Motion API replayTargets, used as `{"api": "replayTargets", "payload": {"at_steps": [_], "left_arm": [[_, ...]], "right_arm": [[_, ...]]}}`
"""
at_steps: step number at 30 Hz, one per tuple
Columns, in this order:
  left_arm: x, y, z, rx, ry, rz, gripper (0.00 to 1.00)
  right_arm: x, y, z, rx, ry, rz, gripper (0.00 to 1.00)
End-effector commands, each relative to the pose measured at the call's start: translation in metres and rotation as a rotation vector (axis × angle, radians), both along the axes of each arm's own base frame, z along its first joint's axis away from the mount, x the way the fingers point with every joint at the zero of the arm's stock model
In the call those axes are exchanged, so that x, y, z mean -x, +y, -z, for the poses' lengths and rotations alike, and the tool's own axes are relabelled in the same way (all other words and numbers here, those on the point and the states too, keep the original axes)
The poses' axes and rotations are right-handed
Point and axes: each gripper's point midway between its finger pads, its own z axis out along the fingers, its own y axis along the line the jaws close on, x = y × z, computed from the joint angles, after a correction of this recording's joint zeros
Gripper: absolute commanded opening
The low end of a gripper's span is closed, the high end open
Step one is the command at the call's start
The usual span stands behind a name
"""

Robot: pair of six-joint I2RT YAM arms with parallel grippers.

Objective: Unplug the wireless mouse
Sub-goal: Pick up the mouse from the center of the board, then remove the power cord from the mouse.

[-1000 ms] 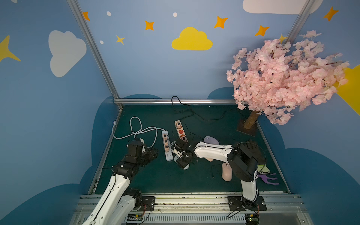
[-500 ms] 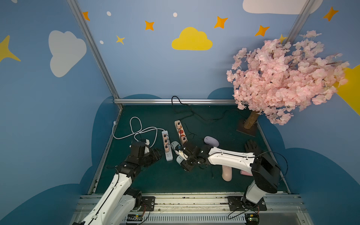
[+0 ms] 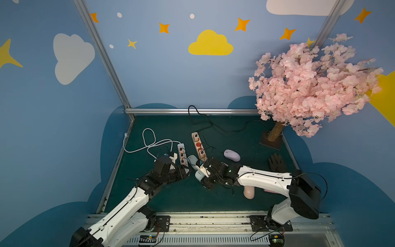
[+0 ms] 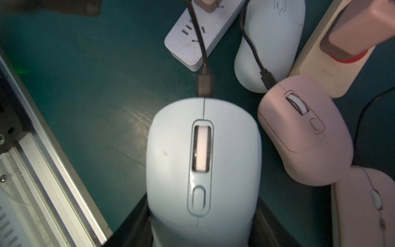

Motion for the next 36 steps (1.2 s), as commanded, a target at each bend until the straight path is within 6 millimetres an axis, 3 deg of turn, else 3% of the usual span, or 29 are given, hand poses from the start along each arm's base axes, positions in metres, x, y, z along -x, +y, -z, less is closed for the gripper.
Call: {"api": "replayTargets", "payload": {"at_steps": [1,7,17,30,36], "left_arm": [[-0.014,-0.004,-0.008,0.010,-0.038,-0.028,0.57],[-0.026,-0.016,0.007,0.013,-0.001,-0.015,0.49],[-0.044,-0.028,-0.001,0.028,-0.024,-0.008,0.47],[-0.044,-0.028,0.013,0.005,0.014,-0.007,0.35],[-0.040,-0.034,0.016,0.014,0.030,0.018,0.23]], "right_arm": [[0.002,0.008,-0.017,-0.074,-0.026,-0.019,0.15],[0.006,0.007,-0.019,-0.087,-0.018,-0.027,0.14],[0.009,0.008,-0.018,-0.086,-0.005,-0.037,0.13],[0.008,0.006,-0.020,-0.089,-0.012,-0.031,0.12],[0.009,0.007,-0.019,-0.084,-0.007,-0.032,0.12]]}}
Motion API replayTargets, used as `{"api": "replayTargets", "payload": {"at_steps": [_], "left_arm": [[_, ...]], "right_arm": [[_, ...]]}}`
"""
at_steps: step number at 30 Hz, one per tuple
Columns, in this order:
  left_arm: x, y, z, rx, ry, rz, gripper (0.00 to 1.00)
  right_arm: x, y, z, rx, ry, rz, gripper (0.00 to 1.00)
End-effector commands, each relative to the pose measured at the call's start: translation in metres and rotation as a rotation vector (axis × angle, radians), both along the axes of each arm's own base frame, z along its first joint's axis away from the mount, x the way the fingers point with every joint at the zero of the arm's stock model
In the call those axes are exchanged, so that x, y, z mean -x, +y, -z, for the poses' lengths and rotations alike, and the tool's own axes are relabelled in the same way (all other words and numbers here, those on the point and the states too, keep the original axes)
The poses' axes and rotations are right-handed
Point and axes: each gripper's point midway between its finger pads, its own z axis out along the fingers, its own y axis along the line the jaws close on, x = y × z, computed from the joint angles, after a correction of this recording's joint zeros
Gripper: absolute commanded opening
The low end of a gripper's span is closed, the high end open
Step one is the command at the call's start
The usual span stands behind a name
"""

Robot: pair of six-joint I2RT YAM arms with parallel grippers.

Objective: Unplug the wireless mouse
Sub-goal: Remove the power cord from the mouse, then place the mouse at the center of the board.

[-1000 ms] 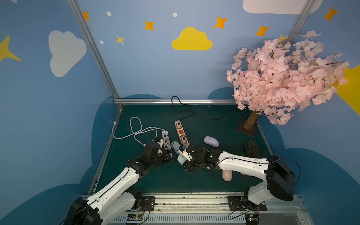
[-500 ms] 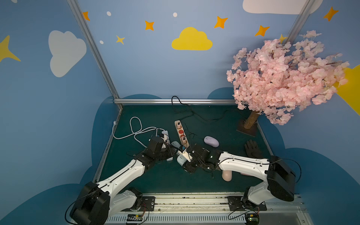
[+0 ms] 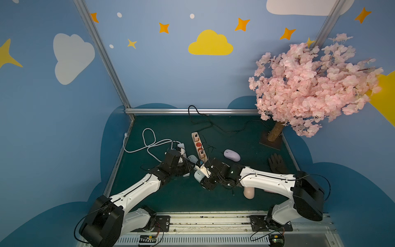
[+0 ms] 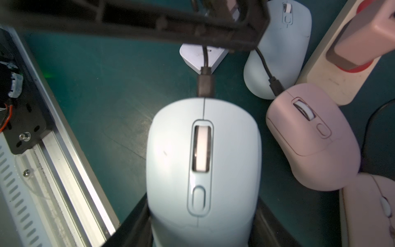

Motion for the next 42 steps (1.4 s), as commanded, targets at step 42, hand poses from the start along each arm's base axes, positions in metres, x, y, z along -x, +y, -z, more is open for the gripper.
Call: {"api": "replayTargets", "payload": {"at_steps": [42], "left_arm": [[-0.001,0.029,-0.026,-0.024,-0.041,-0.060,0.04]], "right_arm": [[0.019,-0.020,0.006,0.177,0.003,0.421,0.00]]}}
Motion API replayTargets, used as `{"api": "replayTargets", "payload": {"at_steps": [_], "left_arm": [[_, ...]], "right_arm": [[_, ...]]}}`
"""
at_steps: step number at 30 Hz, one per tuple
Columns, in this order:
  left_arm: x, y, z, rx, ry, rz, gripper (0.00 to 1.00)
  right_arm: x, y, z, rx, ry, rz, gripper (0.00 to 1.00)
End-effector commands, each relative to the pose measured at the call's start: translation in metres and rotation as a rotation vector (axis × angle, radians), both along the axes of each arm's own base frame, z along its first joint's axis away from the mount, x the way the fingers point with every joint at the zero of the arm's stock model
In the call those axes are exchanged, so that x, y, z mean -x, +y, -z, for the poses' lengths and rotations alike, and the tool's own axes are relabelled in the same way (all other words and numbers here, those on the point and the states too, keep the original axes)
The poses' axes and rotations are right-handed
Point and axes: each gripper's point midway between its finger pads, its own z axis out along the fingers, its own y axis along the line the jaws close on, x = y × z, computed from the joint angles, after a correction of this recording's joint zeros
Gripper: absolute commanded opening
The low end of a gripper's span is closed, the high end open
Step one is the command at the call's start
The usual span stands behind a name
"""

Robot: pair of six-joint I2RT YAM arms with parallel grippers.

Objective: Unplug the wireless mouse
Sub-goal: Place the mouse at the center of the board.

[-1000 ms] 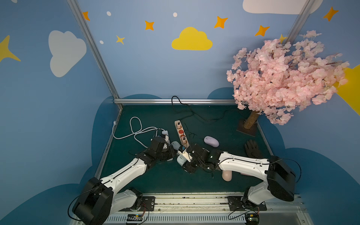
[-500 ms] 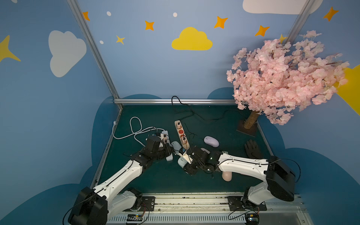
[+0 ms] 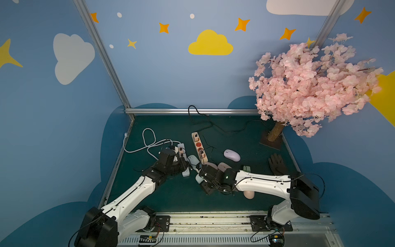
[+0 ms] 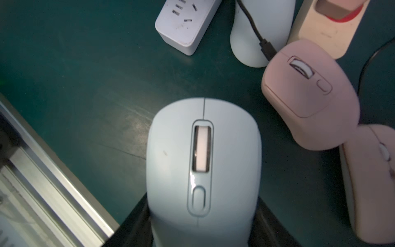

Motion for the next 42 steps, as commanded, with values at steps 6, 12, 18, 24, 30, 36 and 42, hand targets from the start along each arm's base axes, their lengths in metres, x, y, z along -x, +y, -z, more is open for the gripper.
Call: {"api": "replayTargets", "payload": {"at_steps": [6,12,18,24,30,36,42], "left_arm": [[0.011,-0.004,-0.003,-0.052,-0.013,0.077,0.04],[0.022,-0.012,-0.003,-0.097,-0.027,0.134,0.04],[0.031,-0.009,0.003,-0.104,-0.020,0.136,0.04],[0.035,-0.006,0.006,-0.111,-0.021,0.131,0.04],[0.035,-0.007,0.005,-0.110,-0.017,0.137,0.04],[0.037,-0.008,0.008,-0.112,-0.006,0.141,0.04],[0.037,-0.008,0.009,-0.113,-0.002,0.140,0.04]], "right_arm": [[0.017,-0.041,0.016,0.166,0.077,0.385,0.00],[0.020,-0.063,0.027,0.218,0.117,0.459,0.00],[0.020,-0.077,0.041,0.165,0.198,0.517,0.00],[0.018,-0.097,0.053,0.172,0.241,0.561,0.00],[0.018,-0.106,0.058,0.171,0.272,0.592,0.00],[0.019,-0.113,0.063,0.158,0.296,0.622,0.03],[0.023,-0.115,0.070,0.189,0.320,0.629,0.18]]}}
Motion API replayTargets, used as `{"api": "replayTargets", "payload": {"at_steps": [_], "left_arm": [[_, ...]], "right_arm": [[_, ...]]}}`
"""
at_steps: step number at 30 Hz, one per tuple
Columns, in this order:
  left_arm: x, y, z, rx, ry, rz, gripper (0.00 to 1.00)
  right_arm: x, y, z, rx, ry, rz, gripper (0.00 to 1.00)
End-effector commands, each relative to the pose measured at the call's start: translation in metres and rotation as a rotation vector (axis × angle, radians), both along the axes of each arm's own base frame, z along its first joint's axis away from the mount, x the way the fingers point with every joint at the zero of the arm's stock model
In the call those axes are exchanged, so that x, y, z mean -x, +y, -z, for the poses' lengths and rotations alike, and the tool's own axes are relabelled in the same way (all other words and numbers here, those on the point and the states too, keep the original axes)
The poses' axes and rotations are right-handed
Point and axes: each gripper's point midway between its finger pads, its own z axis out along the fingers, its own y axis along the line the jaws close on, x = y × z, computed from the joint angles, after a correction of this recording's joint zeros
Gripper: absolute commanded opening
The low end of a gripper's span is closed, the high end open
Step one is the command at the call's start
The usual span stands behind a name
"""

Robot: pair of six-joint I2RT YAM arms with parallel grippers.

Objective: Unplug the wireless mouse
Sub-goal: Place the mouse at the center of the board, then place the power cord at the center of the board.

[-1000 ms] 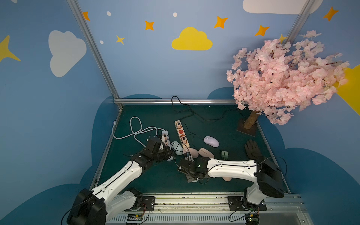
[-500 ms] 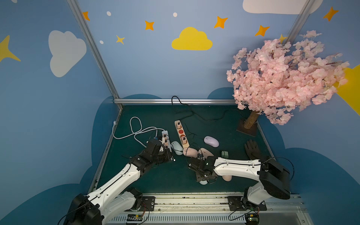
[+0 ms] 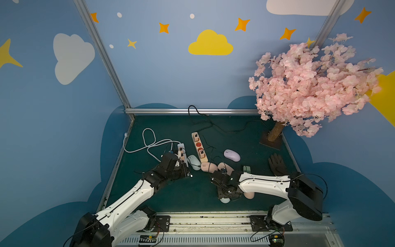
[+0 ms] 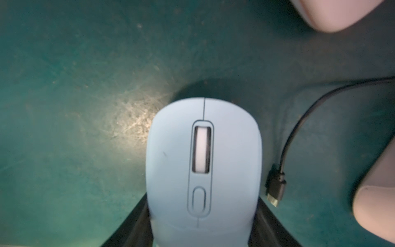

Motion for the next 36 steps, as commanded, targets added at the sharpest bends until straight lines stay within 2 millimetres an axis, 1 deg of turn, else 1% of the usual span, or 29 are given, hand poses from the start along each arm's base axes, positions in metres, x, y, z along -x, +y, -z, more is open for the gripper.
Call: {"api": "replayTargets", "payload": {"at_steps": [1,4,6,10,12,15,17,19,23,24,25,28,29,30,33,34,36], "left_arm": [[0.005,-0.002,0.003,-0.009,0.008,0.027,0.04],[0.005,-0.002,0.003,-0.011,0.010,0.029,0.04],[0.005,-0.003,0.004,-0.012,0.012,0.031,0.04],[0.006,-0.004,0.004,-0.017,0.019,0.035,0.04],[0.007,-0.003,0.005,-0.025,0.025,0.037,0.04],[0.012,0.002,0.008,-0.048,0.044,0.030,0.04],[0.017,0.007,0.009,-0.069,0.063,0.023,0.04],[0.023,0.016,0.010,-0.102,0.079,0.000,0.04],[0.033,0.040,0.011,-0.185,0.102,-0.054,0.05],[0.036,0.045,0.013,-0.214,0.114,-0.066,0.10],[0.037,0.049,0.013,-0.234,0.119,-0.075,0.18],[0.037,0.062,0.011,-0.297,0.121,-0.102,0.49],[0.035,0.064,0.009,-0.305,0.116,-0.108,0.60],[0.032,0.066,0.007,-0.308,0.112,-0.108,0.67],[0.021,0.066,0.000,-0.315,0.108,-0.102,0.79],[0.018,0.066,-0.001,-0.323,0.106,-0.096,0.82],[0.007,0.067,-0.004,-0.358,0.108,-0.092,0.87]], "right_arm": [[0.004,-0.005,0.006,0.016,0.026,0.021,0.27],[0.004,-0.005,0.006,0.016,0.025,0.023,0.57],[0.002,-0.004,0.004,0.012,0.018,0.016,0.67],[0.000,-0.002,-0.005,-0.006,-0.010,0.001,0.78],[-0.002,-0.002,-0.014,-0.023,-0.039,-0.013,0.78],[-0.009,0.000,-0.037,-0.056,-0.129,-0.064,0.77],[-0.013,0.006,-0.053,-0.085,-0.192,-0.130,0.76],[-0.016,0.013,-0.065,-0.118,-0.240,-0.201,0.75],[-0.022,0.017,-0.080,-0.147,-0.300,-0.260,0.74],[-0.023,0.018,-0.083,-0.159,-0.314,-0.268,0.73],[-0.025,0.020,-0.086,-0.172,-0.324,-0.278,0.73],[-0.027,0.033,-0.098,-0.233,-0.356,-0.319,0.71],[-0.026,0.040,-0.103,-0.268,-0.366,-0.346,0.70],[-0.026,0.046,-0.107,-0.293,-0.373,-0.363,0.70],[-0.025,0.059,-0.116,-0.366,-0.396,-0.394,0.70],[-0.026,0.062,-0.120,-0.390,-0.408,-0.391,0.70],[-0.029,0.064,-0.122,-0.441,-0.422,-0.345,0.68]]}}
